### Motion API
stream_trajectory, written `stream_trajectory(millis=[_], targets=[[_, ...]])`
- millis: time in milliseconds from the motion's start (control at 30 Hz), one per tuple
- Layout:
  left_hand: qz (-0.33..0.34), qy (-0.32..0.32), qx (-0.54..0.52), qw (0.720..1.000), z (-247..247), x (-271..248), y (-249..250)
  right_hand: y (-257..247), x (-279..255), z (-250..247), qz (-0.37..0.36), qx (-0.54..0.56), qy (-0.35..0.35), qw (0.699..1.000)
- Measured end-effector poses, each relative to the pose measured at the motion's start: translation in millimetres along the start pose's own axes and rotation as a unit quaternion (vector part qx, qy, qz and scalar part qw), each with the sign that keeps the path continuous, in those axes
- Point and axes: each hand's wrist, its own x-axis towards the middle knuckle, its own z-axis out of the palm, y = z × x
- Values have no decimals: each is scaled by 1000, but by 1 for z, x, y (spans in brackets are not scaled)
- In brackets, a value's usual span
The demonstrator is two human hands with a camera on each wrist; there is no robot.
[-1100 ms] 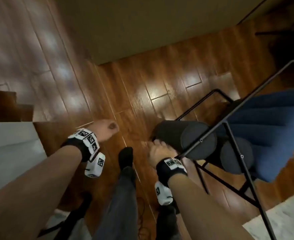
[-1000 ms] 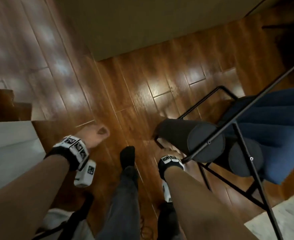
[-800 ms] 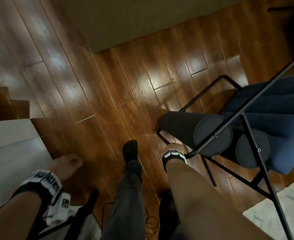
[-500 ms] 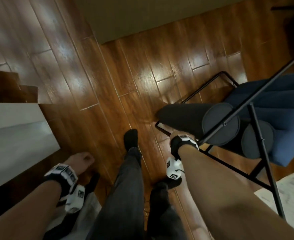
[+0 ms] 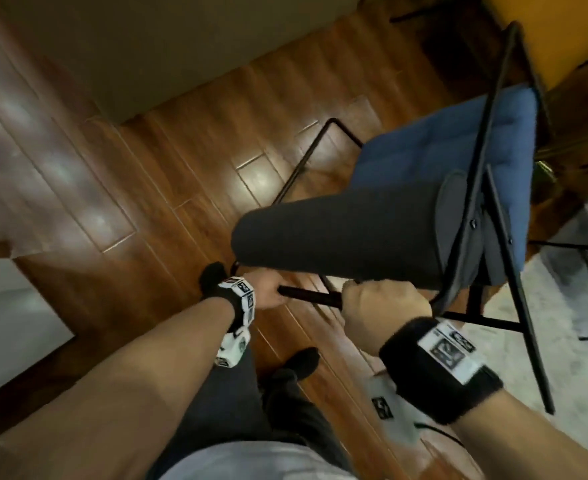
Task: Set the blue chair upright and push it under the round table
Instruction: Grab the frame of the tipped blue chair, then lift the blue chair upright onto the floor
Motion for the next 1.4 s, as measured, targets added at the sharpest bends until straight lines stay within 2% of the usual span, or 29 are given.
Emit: stream_trajectory(millis=[100,300,433,533,666,733,799,899,1032,1199,1266,1399], targets=[[26,-27,33,999,7,-42,63,30,-55,37,12,9,41,999],[54,-20,112,992,41,-74,172,107,-145,117,102,20,82,991],[77,-5,211,974,69,-81,237,149,-161,190,156,97,83,979],[72,22,328,942,102,-69,267,149,-147,243,155,198,68,966],[108,56,461,879,144,-60,317,155,-147,307,181,380,30,907],[131,70,515,845,158,-55,338,162,-153,332,198,429,25,881],[135,75,540,827,169,-52,354,169,-159,348,202,451,40,868],[130,64,553,821,174,-45,370,180,-165,361,217,469,55,854],[139,47,553,820,192,-34,388,198,-172,381,243,455,65,854],[86,25,515,852,216,-25,406,207,-173,399,262,435,84,857],[75,9,503,861,225,-19,405,210,-170,409,258,443,87,854],[52,4,509,859,244,-7,381,199,-169,434,215,478,72,849]])
